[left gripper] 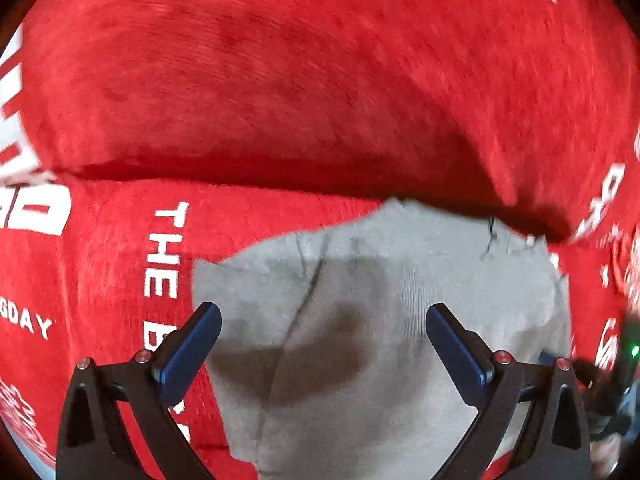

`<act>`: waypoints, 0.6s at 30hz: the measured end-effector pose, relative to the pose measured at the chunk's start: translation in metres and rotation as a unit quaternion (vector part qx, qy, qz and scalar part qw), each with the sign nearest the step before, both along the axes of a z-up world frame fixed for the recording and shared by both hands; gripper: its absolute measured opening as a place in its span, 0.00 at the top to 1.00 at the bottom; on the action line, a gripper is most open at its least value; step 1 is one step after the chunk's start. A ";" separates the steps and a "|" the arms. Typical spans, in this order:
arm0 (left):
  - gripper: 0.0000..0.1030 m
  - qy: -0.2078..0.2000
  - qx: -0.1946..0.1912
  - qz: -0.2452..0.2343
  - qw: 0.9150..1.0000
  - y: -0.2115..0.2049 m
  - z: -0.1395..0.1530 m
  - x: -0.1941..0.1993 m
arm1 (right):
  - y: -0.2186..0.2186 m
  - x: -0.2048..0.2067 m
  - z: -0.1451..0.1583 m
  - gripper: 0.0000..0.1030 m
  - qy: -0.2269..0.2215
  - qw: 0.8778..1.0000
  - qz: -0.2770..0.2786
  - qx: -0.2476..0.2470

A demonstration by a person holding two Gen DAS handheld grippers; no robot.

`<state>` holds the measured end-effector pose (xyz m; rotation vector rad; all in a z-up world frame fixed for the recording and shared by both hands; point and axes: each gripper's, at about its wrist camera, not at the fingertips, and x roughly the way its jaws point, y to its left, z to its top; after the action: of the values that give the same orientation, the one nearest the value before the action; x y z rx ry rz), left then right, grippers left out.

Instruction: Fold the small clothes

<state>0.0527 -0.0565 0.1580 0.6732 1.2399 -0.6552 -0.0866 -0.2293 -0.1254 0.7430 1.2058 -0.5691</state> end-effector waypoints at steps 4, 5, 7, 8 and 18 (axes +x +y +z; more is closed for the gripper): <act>0.00 -0.051 0.038 -0.021 0.998 -0.014 -0.028 -0.009 | 0.004 0.004 -0.002 0.33 0.003 1.000 0.000 -0.002; 0.00 -0.058 0.041 -0.024 0.997 -0.017 -0.033 -0.012 | 0.005 0.004 -0.002 0.33 0.004 1.000 0.000 -0.001; 0.00 -0.073 0.048 -0.025 0.996 -0.022 -0.044 -0.017 | 0.005 0.006 -0.002 0.33 0.005 1.000 0.001 0.000; 0.00 -0.079 0.050 -0.024 0.995 -0.024 -0.052 -0.018 | 0.005 0.006 -0.002 0.33 0.006 1.000 0.001 0.000; 0.00 -0.065 0.087 0.010 0.994 -0.017 -0.103 -0.015 | 0.011 0.001 0.017 0.32 -0.006 1.000 -0.018 0.009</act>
<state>0.0375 -0.0732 0.0547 0.8339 1.1890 -0.4831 -0.0855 -0.2179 -0.1081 0.7823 1.1908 -0.5835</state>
